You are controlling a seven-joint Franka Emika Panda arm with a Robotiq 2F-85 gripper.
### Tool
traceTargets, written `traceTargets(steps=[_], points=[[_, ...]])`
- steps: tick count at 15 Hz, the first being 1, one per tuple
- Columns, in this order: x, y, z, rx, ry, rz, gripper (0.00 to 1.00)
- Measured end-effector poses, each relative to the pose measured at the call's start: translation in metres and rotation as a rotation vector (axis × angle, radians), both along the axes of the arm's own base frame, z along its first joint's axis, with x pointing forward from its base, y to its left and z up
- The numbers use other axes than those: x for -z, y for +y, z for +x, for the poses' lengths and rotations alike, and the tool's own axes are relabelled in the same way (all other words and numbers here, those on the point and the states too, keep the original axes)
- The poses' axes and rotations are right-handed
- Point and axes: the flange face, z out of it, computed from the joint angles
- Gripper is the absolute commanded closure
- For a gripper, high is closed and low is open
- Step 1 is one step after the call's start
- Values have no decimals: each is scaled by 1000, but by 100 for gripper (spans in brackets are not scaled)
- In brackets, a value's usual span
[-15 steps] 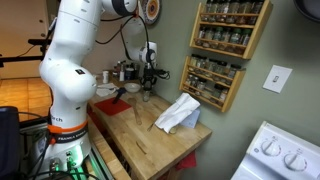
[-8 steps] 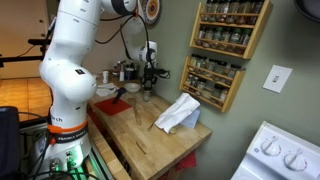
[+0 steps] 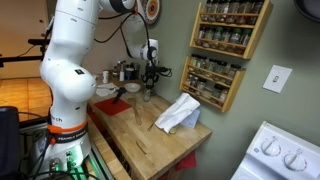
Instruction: Remove the lid of the spice bottle near the wooden cooking spoon and put it on the countertop next to the spice bottle, pick up the spice bottle and put it on top of the lid
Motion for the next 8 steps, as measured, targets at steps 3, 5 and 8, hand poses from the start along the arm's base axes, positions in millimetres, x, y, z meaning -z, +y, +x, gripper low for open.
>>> traceTargets(steps=[3,5,8], points=[[-9,-5,1,9,-16,2,53],[-13,-15,1,28,-21,-1,52],[-8,-37,-8,67,-5,-14,52]])
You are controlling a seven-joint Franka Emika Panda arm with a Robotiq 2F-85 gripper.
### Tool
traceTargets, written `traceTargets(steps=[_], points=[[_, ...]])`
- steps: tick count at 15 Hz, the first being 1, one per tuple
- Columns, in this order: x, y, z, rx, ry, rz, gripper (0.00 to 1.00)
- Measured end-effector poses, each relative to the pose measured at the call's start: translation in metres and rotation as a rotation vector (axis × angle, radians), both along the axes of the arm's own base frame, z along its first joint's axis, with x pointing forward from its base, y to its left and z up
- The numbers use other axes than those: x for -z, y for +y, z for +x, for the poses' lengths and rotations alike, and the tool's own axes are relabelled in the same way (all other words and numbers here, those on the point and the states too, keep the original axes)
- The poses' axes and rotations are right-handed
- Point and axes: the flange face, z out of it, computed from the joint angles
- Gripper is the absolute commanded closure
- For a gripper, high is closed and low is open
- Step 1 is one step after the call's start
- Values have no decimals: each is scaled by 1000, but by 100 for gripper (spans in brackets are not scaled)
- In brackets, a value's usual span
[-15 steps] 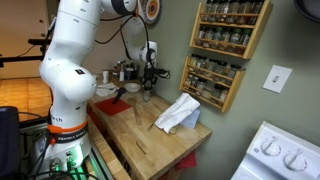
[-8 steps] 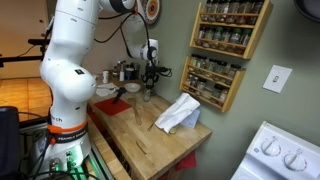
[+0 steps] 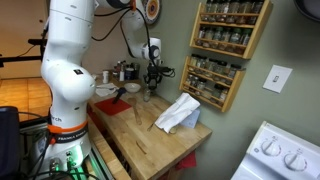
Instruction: Remove the lid of the spice bottle near the wooden cooking spoon and put it on the countertop next to the spice bottle, pick up the spice bottle and put it on top of the lid
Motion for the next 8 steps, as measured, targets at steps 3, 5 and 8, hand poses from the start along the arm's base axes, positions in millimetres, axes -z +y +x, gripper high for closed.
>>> traceTargets(steps=[3,5,8], points=[[17,-18,-14,41,40,-12,53],[31,-24,-24,61,69,-18,53],[48,-26,-36,73,98,-22,52]])
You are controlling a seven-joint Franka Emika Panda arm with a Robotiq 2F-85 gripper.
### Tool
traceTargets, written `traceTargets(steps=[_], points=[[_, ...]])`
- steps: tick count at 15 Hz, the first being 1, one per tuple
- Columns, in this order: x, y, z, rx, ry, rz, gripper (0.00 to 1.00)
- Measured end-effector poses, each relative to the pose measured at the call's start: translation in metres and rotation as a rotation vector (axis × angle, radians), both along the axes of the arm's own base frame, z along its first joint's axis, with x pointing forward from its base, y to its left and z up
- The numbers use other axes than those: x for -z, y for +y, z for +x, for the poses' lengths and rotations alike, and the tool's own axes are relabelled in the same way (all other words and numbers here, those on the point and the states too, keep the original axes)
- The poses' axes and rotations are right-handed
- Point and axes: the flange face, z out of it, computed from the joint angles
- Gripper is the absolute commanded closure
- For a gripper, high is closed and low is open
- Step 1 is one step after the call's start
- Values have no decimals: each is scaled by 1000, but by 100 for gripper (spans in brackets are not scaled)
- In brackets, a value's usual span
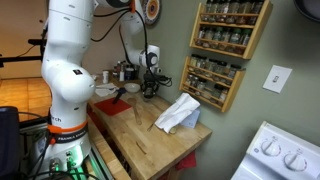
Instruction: Remove the lid of the spice bottle near the wooden cooking spoon and put it on the countertop next to the spice bottle, pick up the spice bottle and put it on top of the lid
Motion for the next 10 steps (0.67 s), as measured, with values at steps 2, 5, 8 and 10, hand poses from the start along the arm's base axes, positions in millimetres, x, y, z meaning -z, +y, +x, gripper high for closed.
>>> traceTargets(steps=[2,5,8,10], points=[[9,1,-4,12,1,5,52],[17,3,-3,48,-24,22,50],[24,6,-2,75,-42,38,51],[31,7,-1,84,-47,46,51]])
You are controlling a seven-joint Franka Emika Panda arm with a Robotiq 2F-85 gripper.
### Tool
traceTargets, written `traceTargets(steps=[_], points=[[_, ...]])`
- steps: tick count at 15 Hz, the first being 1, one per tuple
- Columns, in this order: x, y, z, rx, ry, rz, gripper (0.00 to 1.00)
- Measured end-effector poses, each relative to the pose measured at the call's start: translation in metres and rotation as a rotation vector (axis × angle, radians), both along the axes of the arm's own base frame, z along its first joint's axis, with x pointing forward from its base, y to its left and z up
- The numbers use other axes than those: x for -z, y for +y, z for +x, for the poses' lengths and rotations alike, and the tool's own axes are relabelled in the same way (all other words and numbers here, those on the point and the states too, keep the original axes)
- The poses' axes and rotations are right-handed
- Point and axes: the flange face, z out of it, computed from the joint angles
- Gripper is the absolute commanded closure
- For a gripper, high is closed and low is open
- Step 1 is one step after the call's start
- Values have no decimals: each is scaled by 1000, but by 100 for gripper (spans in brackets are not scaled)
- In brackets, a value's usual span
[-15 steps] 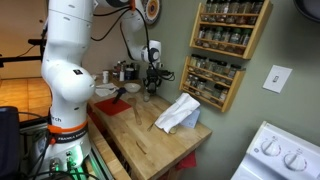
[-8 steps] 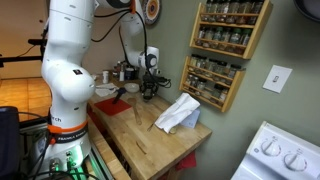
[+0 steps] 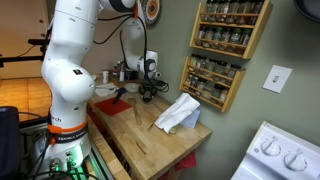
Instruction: Remove the lid of the spice bottle near the wooden cooking spoon and put it on the countertop next to the spice bottle, pick up the spice bottle and put it on top of the lid
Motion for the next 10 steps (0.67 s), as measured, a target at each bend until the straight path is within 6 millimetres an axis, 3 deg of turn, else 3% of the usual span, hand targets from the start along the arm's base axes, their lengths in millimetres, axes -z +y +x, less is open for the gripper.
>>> traceTargets(steps=[2,3,4,6,8,10], points=[[7,1,0,9,-2,7,51],[10,1,1,13,-2,9,42],[13,1,1,17,0,11,19],[18,2,1,25,6,12,15],[19,2,2,31,7,13,1],[17,1,4,37,2,14,0]])
